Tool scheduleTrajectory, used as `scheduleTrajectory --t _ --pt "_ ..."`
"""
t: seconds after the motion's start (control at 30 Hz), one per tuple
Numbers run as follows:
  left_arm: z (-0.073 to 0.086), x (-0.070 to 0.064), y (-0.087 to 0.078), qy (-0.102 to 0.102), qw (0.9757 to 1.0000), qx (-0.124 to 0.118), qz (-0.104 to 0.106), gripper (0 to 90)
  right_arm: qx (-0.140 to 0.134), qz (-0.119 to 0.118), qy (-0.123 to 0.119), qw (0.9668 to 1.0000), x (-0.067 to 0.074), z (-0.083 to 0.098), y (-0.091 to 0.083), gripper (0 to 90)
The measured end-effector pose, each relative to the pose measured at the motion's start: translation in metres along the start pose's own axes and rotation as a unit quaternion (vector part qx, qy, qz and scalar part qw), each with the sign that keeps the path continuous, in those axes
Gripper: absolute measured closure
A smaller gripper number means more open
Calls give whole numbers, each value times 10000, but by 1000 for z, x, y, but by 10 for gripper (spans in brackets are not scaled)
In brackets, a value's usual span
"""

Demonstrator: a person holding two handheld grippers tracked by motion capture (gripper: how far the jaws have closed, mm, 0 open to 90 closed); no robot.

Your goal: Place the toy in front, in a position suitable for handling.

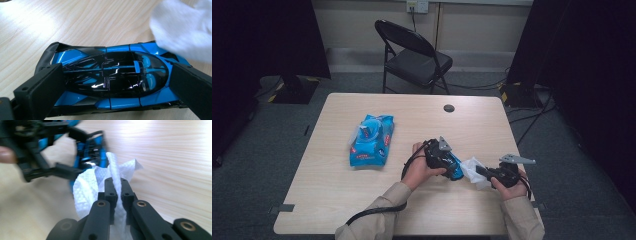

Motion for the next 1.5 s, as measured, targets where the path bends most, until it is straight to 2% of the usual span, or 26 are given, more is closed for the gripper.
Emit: scheduleTrajectory --t 0.07,0.17,0.27,0.3,0.43,0.5,0.6,1.17,1.5 --pt "0 0 0 -1 10000 -1 -2 0 -97 160 109 9998 -7 0 1 884" --pt "0 0 0 -8 10000 -46 -4 0 -145 477 141 9987 -14 1 9 884" --pt "0 0 0 -4 10000 -41 -1 0 16 700 13 9975 -14 3 20 884" --pt "0 0 0 -4 10000 -28 2 0 54 708 -51 9975 -12 5 24 884" --pt "0 0 0 -4 10000 -34 1 0 292 688 -268 9968 -3 9 39 882" --pt "1 0 0 -4 10000 -58 -2 0 313 588 -358 9971 3 9 43 882" --pt "1 0 0 0 10000 -63 0 0 403 561 -471 9965 8 10 47 882" --pt "1 0 0 15 10000 -53 2 0 706 267 -485 9960 22 21 38 883" --pt "0 0 0 29 10000 -16 14 0 780 123 -488 9957 28 25 36 883"
Point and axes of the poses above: each handheld gripper's, and its own axes: y roughly forward along the jaws, z roughly out of its underside, x roughly to its left, the point moved 5 cm from there along y, roughly forward along the jaws, and after that the axes turned 5 degrees about y, right-handed, at the moved point
